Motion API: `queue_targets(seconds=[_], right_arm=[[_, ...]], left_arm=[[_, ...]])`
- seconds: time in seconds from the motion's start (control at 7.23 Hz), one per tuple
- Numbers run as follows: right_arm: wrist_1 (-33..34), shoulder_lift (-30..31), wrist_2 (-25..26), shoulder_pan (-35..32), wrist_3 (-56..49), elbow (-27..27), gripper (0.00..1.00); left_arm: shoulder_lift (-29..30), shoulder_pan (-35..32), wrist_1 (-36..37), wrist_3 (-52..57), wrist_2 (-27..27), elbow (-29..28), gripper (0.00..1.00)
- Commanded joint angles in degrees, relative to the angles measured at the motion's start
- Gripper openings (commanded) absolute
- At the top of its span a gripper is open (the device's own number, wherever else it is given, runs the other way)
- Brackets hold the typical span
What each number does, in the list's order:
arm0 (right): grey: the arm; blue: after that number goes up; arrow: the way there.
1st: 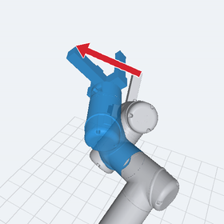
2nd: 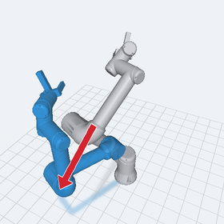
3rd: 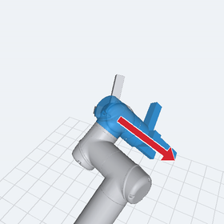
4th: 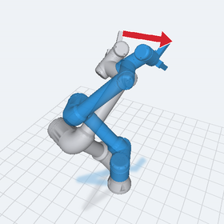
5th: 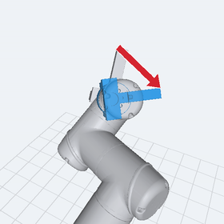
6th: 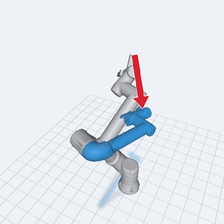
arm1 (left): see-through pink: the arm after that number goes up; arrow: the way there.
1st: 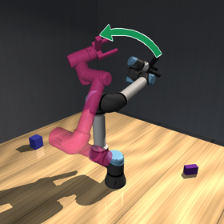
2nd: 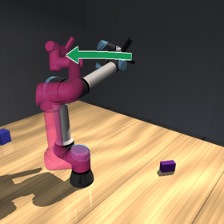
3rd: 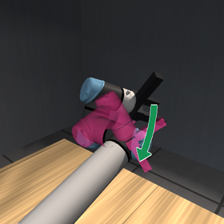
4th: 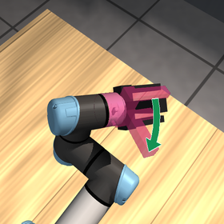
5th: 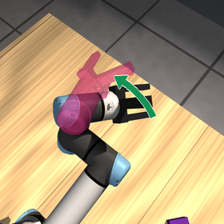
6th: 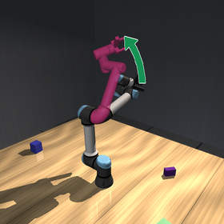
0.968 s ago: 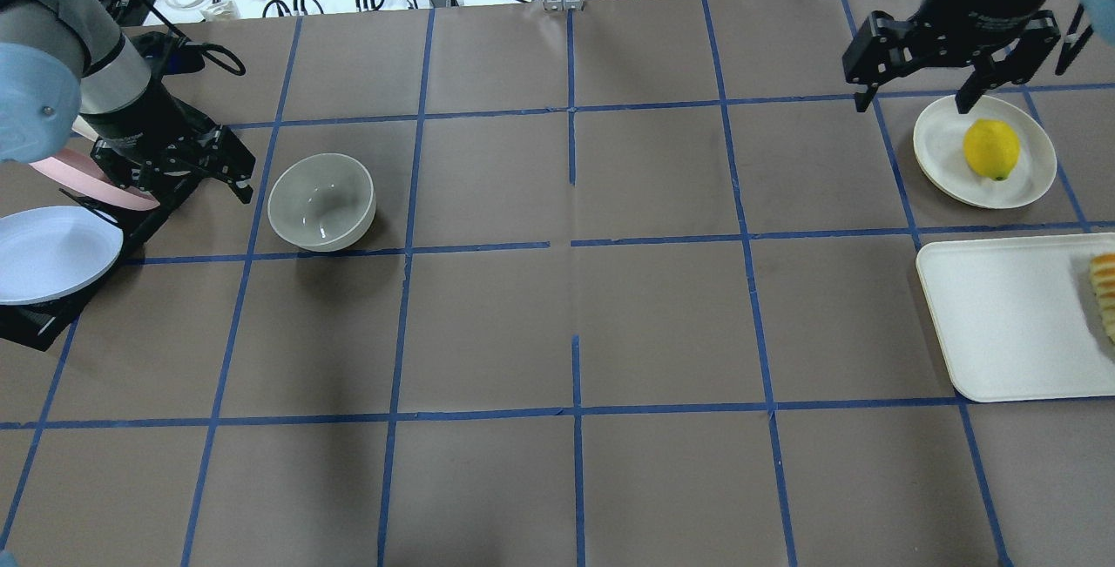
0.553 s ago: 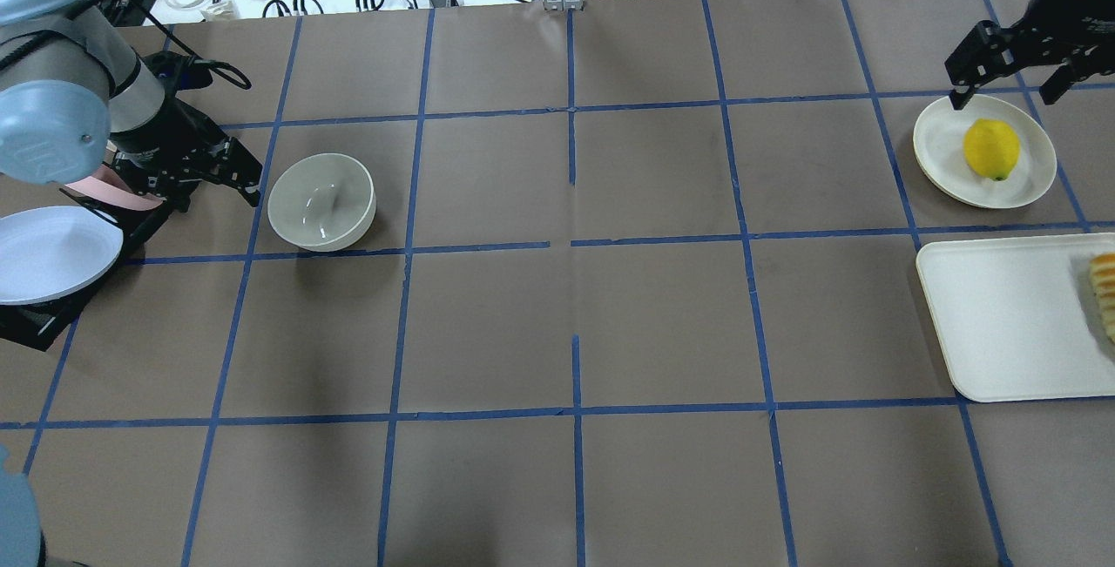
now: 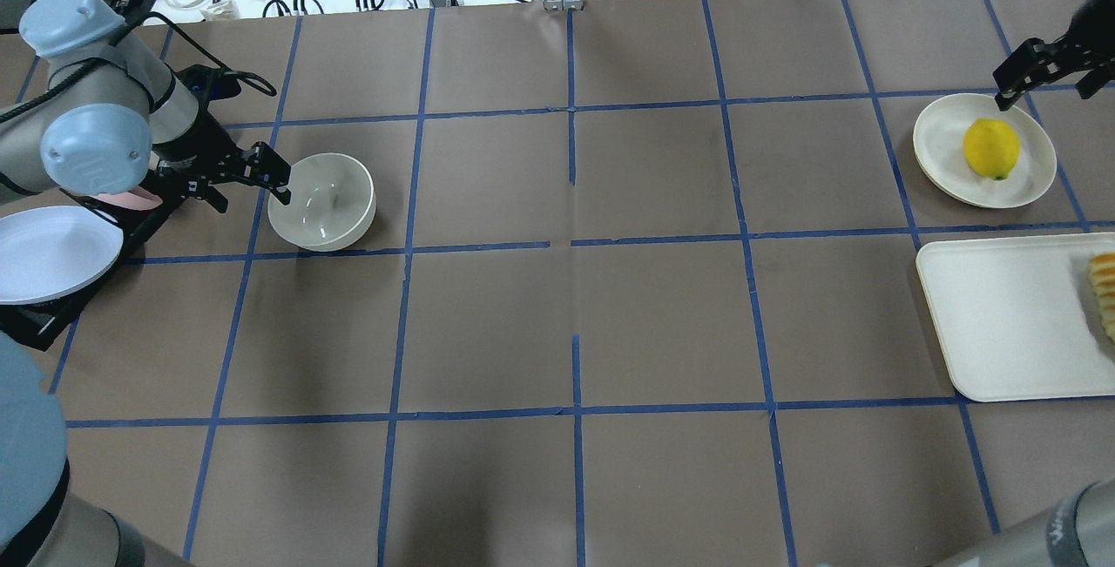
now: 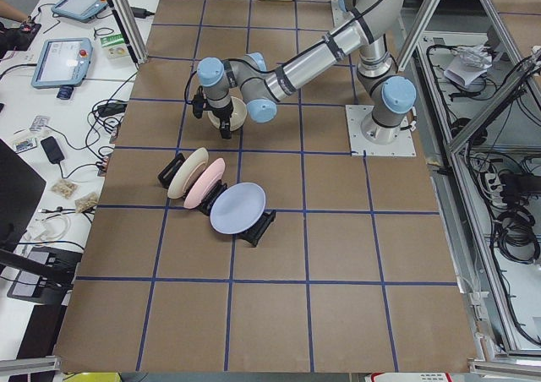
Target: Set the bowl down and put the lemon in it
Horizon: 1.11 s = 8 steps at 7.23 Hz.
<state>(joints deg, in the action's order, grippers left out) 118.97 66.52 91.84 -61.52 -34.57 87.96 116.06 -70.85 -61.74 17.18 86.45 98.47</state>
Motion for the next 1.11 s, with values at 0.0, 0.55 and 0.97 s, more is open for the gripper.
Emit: queue_targets(seconds=[0.0,0.55,0.97], right_arm=[[2.4,-4.4,1.1,1.0,-3.0,-0.6,1.0],[3.6,-9.8,1.3,1.4,-2.3,-0.9,0.96],[4.0,-11.2,1.3,1.5,-0.8,-1.1,0.93]], left_arm=[[1.5,-0.4,0.8,0.1,0.1,0.0,0.82],[0.4,-1.9,0.7,0.0,0.5,0.0,0.0],[0.3,-1.8,0.7,0.3,0.6,-0.1,0.0]])
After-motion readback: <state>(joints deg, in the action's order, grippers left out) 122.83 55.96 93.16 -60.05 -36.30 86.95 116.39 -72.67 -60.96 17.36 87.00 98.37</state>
